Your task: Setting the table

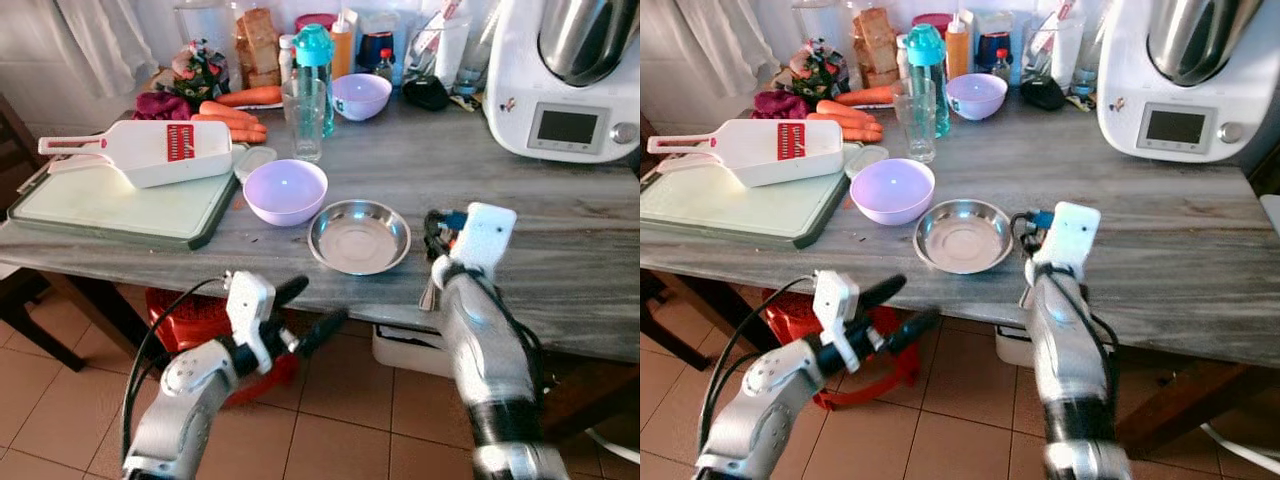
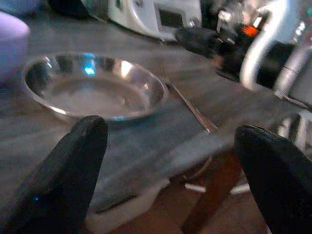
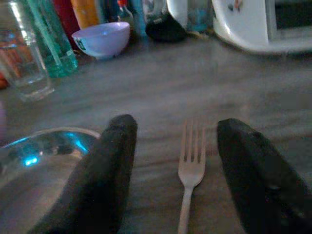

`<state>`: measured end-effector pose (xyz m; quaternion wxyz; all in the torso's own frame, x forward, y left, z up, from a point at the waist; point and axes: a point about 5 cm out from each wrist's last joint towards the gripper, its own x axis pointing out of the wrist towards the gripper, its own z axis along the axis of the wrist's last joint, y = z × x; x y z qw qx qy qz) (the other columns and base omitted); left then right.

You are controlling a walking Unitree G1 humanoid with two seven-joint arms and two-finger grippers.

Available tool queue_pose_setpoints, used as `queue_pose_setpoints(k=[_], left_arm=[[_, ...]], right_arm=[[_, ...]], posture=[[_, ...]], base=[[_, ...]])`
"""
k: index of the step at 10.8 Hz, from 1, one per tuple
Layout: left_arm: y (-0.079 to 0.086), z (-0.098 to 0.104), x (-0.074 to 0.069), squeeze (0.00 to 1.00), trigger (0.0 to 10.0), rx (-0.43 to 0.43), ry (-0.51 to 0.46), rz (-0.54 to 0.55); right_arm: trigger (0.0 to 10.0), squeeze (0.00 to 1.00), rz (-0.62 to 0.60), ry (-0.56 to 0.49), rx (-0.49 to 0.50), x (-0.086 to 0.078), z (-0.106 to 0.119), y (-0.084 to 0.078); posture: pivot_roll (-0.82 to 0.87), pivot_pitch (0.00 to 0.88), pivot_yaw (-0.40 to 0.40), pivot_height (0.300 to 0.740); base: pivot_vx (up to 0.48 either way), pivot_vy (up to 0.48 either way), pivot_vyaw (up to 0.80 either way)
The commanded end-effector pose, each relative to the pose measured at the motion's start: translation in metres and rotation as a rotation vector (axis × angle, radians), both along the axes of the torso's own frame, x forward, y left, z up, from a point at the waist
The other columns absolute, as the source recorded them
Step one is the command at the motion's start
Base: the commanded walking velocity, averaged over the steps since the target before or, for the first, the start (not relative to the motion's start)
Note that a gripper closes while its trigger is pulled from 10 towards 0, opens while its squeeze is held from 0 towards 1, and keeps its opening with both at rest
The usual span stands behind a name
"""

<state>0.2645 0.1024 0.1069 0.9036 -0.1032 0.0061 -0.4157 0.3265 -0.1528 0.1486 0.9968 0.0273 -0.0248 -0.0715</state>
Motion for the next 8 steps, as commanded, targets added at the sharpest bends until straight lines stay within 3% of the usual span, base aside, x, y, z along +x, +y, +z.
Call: queue_pose_setpoints(k=[1,3,4,6,8], left_arm=[[0.005,0.007,0.004,0.00,10.0,0.003,-0.038,0.052],[0.006,0.008,0.006,0.00,10.0,-0.002,-0.048,0.098],[0.005,0.008,0.007,0.00,10.0,-0.003,-0.049,0.110],[0.004,0.008,0.009,0.00,10.0,-0.003,-0.053,0.121],[0.002,0.009,0.009,0.00,10.0,-0.004,-0.052,0.103]], right_arm=[[10.0,1.00,0.011,-0.037,-0.048,-0.007,0.008,0.001],[10.0,1.00,-0.033,-0.034,-0.123,-0.030,0.003,-0.013],[10.0,1.00,-0.081,0.029,-0.090,-0.038,-0.010,-0.024],[10.0,1.00,-0.167,0.092,-0.051,-0.033,-0.014,-0.048],[10.0,1.00,-0.240,0.178,-0.100,-0.019,-0.016,-0.063]], posture=[[0.02,0.050,0.034,0.740],[0.02,0.049,0.026,0.740],[0.02,0.048,0.023,0.740],[0.02,0.041,0.023,0.740],[0.02,0.038,0.032,0.740]], base=[[0.000,0.000,0.00],[0.000,0.000,0.00],[0.000,0.000,0.00],[0.000,0.000,0.00],[0.000,0.000,0.00]])
